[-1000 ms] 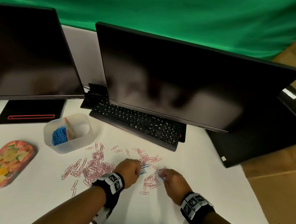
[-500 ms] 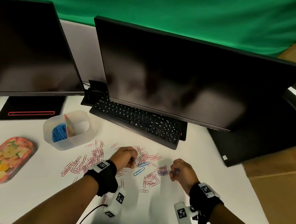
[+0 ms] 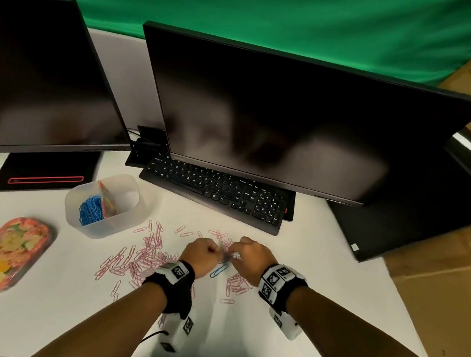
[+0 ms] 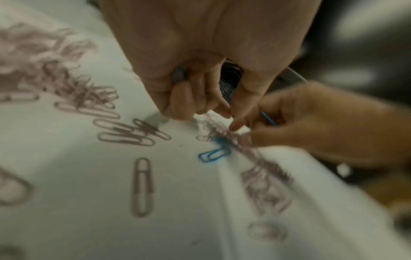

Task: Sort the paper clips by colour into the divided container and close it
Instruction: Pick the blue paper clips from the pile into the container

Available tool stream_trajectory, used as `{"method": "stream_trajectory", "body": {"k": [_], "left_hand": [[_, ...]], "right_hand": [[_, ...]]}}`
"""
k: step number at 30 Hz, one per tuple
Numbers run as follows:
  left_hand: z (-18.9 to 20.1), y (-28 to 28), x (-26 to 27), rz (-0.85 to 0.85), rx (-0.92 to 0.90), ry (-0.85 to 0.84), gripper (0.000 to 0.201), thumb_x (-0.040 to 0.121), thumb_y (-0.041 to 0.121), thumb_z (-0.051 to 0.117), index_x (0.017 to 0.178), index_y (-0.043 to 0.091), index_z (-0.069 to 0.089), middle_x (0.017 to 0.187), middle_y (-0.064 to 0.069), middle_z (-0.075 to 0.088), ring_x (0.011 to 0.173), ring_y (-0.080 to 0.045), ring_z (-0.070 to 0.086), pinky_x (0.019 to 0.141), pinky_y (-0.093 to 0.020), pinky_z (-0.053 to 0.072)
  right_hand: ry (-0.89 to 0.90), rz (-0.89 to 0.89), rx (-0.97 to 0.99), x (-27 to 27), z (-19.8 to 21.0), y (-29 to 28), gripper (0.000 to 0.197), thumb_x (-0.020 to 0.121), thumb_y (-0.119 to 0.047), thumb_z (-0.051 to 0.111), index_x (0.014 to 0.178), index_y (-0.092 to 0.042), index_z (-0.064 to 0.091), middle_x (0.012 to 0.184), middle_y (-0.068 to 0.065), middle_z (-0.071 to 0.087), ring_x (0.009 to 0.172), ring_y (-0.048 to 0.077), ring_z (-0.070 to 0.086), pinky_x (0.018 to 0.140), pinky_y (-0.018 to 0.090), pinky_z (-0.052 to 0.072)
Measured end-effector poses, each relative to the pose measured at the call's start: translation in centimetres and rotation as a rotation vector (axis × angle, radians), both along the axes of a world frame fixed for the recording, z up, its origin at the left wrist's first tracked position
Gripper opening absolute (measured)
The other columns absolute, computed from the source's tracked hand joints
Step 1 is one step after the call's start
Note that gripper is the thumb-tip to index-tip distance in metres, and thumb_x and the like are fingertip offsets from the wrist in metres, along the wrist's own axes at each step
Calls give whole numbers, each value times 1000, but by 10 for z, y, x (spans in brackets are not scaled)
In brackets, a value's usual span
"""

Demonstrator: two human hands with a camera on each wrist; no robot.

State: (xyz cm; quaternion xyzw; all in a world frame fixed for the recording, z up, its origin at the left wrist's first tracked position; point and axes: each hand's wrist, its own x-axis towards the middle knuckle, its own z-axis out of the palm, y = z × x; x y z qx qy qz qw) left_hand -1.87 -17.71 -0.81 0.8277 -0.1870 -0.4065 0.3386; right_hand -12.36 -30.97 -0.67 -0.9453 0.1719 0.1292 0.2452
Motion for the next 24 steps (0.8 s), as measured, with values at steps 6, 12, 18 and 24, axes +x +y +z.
{"method": "stream_trajectory", "body": {"k": [6,12,18,24], "left_hand": [[-16,8,-17,-394,193,-432,15,86,29,62,95,18,65,105,-4,61,95,-25,61,84,-34,51],[-20,5,-12,-435,200,-445,14,88,27,57,95,16,63,104,-5,61,95,-26,61,83,-35,51],[-13,2,1,-265,34,-194,13,84,16,63,77,24,58,75,9,59,77,-16,60,72,-23,50],[4,-29,8,121,-148,425,29,87,-4,43,105,9,62,71,-8,51,51,-14,38,46,-19,28]], "right_hand": [[121,50,-89,14,-6,3,22,89,-12,47,106,-13,61,112,8,53,97,32,60,83,36,49],[104,9,-52,16,-8,0,16,89,-11,47,97,-10,60,105,9,55,91,30,61,78,35,51],[-107,-355,368,2,0,-23,12,85,-9,61,88,-21,63,82,2,66,76,17,61,65,16,47],[-275,-950,1185,-13,11,-46,36,84,10,40,110,-4,60,63,5,38,49,16,32,49,25,24]]}}
